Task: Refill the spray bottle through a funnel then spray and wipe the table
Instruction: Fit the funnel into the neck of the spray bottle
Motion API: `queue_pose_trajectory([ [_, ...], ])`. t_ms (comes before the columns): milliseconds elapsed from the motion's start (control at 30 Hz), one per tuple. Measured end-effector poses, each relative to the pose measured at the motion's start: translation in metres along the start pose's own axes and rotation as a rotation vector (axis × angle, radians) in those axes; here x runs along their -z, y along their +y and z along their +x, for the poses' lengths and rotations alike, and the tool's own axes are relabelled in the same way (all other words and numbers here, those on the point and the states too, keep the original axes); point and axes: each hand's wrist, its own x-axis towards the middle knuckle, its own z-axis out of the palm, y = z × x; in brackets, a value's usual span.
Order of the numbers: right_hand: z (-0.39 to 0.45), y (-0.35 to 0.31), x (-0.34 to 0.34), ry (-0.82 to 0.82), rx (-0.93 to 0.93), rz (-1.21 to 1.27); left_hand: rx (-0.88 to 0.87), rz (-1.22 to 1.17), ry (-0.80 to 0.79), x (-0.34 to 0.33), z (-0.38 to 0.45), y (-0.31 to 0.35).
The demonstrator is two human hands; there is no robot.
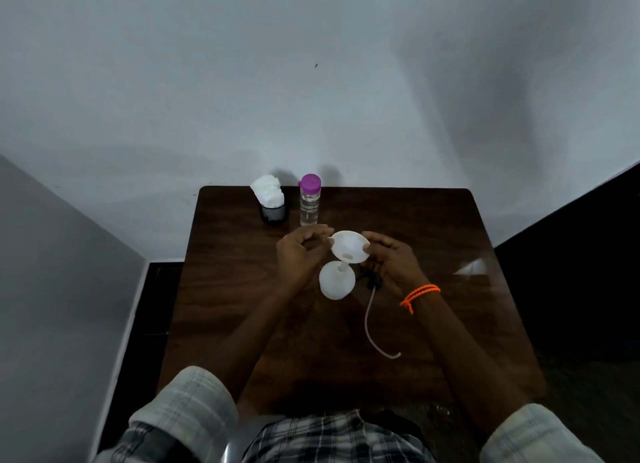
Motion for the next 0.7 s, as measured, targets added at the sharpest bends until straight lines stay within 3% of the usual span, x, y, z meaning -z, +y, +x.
queue_pose_trajectory([
  [133,0.0,0.003,0.0,0.012,0.017,-0.039,0.08,0.002,-0.002,-0.002,0.002,-0.004],
  [700,0.001,0.018,0.0,-0.023,0.003,-0.171,0.127,0.12,-0.065,0.001,-0.013,-0.028],
])
